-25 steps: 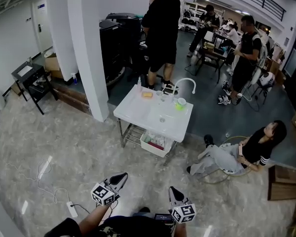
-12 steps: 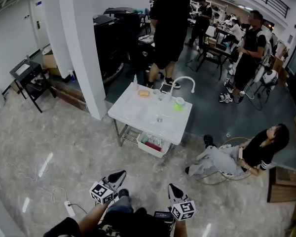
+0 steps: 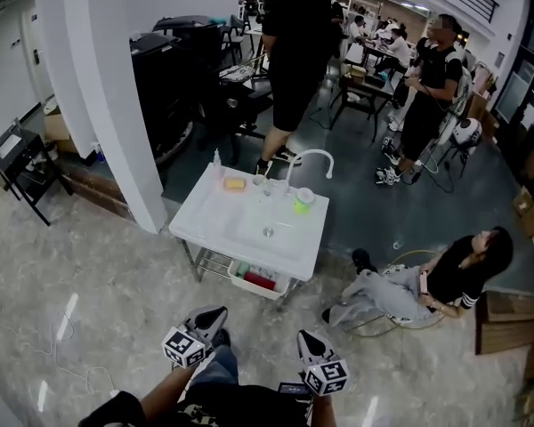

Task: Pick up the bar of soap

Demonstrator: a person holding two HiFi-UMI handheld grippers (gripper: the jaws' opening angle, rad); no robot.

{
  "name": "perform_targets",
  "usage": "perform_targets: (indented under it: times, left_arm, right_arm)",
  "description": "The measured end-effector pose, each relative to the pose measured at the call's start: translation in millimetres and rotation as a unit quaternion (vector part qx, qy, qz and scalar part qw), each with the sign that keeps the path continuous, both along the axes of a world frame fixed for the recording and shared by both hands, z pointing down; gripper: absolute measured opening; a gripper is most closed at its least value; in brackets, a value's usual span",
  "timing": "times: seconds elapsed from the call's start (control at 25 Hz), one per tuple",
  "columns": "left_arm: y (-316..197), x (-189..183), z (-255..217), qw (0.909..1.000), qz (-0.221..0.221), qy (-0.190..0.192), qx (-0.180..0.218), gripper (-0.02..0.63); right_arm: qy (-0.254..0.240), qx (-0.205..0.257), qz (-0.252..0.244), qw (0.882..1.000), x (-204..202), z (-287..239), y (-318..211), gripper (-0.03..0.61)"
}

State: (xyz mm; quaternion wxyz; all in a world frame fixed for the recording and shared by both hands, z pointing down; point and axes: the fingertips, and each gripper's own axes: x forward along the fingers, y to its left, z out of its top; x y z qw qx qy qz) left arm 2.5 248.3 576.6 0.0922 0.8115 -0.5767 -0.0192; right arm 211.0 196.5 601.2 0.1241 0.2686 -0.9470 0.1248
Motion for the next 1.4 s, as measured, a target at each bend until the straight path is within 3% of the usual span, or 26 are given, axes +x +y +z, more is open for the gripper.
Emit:
perform_targets:
  times: [0.28, 0.64, 1.08, 1.4]
  left_arm:
    - [-79, -76, -12, 0.9997, 0.017, 0.015, 0.005, 0.008]
    - [-136, -166, -7, 0.9993, 0.011, 0.034, 0.006, 0.008]
    - [-209, -188, 10, 0.999, 0.031, 0.031, -0.012, 0.008]
    - [-274, -211, 5, 0.9996, 0.01, 0.018, -0.02, 0.008]
  right_arm:
    - [0.014, 0.016, 0.014, 1.0, -80, -26, -75, 0.008]
    - [0.026, 0.011, 0.008, 1.0, -171, -28, -130, 0.008]
    - [0.021, -0.003, 0.033, 0.999, -191, -10, -197, 0.008]
    - [-0.006, 0.002, 0.0, 1.0, -229, -12, -280, 0.008]
